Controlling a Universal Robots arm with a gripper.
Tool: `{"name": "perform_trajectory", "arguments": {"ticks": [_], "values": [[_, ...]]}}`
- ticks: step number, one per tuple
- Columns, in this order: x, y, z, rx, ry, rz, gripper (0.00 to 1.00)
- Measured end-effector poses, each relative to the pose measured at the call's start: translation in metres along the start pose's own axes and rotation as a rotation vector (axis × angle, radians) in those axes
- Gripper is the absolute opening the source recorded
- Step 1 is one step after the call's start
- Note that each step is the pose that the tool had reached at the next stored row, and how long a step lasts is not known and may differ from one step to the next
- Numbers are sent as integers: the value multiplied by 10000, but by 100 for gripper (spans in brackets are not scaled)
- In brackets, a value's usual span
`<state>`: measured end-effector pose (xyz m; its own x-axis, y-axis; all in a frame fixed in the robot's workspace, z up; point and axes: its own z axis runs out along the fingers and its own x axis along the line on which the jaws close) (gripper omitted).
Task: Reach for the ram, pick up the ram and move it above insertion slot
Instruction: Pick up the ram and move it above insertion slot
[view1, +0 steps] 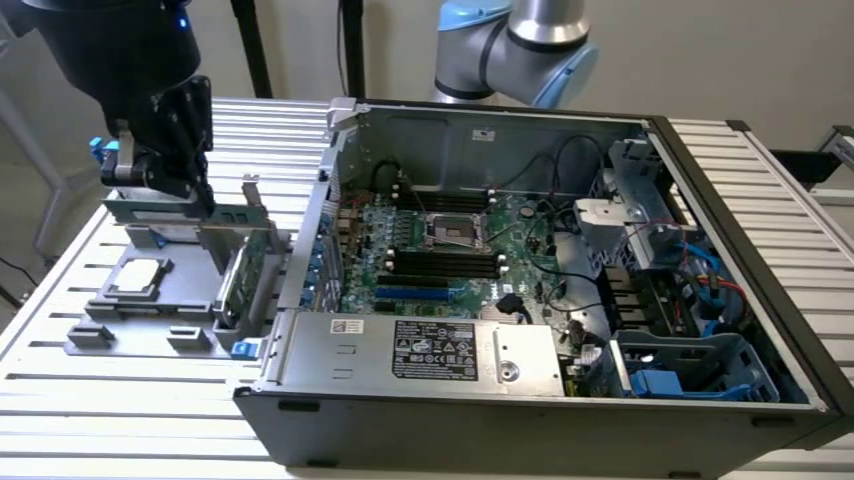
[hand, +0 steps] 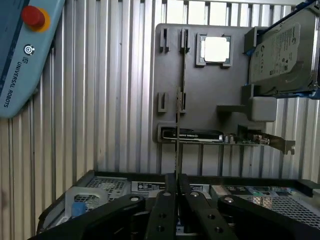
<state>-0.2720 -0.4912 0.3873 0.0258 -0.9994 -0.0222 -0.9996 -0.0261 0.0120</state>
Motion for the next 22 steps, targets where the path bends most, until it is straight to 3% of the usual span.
{"name": "perform_trajectory", "arguments": {"ticks": [22], "values": [[-48, -941, -47, 3, -142, -2, 13]]}}
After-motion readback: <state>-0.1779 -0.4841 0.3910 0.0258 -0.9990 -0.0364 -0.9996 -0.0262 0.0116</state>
